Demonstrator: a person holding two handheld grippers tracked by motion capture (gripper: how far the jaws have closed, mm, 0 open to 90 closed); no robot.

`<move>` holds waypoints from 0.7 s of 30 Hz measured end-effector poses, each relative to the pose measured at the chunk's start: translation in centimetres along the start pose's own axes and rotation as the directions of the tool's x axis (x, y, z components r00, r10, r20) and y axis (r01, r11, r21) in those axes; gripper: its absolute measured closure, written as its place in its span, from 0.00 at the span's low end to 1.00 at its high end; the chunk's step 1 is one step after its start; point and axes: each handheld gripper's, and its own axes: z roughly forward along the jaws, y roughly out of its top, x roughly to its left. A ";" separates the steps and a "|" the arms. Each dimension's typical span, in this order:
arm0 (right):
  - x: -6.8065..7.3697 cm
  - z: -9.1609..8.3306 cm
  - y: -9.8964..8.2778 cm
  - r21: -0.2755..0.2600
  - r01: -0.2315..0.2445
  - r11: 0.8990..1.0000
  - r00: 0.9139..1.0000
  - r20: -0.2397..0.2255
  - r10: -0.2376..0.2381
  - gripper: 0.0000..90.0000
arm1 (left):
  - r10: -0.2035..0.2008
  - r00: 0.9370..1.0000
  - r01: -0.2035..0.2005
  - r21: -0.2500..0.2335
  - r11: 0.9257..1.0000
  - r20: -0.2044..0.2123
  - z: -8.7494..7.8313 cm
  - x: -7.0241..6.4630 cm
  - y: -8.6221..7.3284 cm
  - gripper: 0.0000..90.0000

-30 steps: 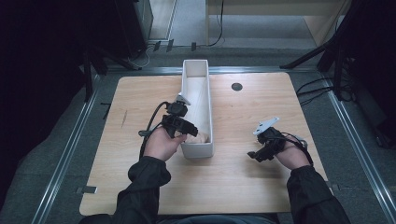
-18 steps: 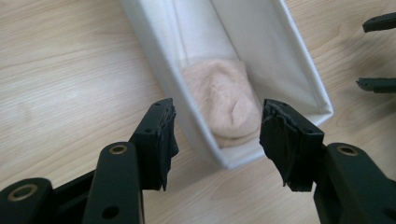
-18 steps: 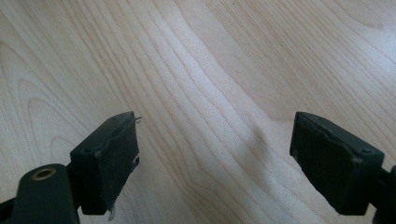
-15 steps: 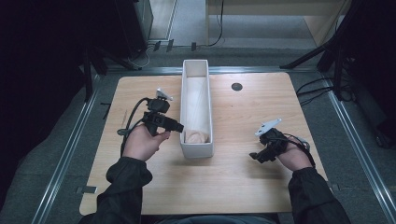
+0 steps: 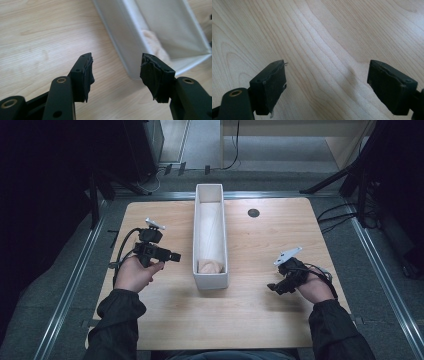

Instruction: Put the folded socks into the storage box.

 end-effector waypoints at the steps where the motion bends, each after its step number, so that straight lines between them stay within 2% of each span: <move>1: 0.0 0.0 0.0 0.004 0.001 1.000 1.000 -0.003 -0.001 0.17 | 0.002 1.000 -0.002 -0.001 1.000 -0.009 0.2 0.3 -0.2 0.47; 2: 0.1 0.0 0.0 0.006 -0.003 1.000 1.000 -0.004 0.003 0.17 | 0.008 1.000 -0.008 0.007 1.000 -0.030 0.9 1.1 -0.8 0.46; 6: 0.0 0.1 -0.1 0.005 -0.005 1.000 1.000 -0.003 0.005 0.17 | 0.009 0.999 -0.009 0.008 1.000 -0.033 1.5 1.7 -1.3 0.46; 8: 0.0 0.1 -0.1 0.005 -0.005 1.000 1.000 -0.003 0.005 0.17 | 0.003 1.000 -0.003 0.013 1.000 -0.027 2.4 2.5 -2.1 0.47; 11: 0.0 0.0 0.0 0.004 -0.004 1.000 1.000 -0.003 0.004 0.17 | 0.006 1.000 -0.006 0.007 1.000 -0.025 2.7 2.7 -2.7 0.47; 15: 0.0 0.0 0.0 0.004 -0.005 1.000 1.000 0.000 0.005 0.17 | 0.036 0.999 -0.036 0.001 0.999 -0.039 3.4 3.2 -3.8 0.46; 21: 0.0 0.0 0.0 0.004 -0.004 1.000 1.000 0.000 0.004 0.17 | 0.040 0.998 -0.041 -0.019 0.999 -0.037 3.8 4.0 -4.5 0.46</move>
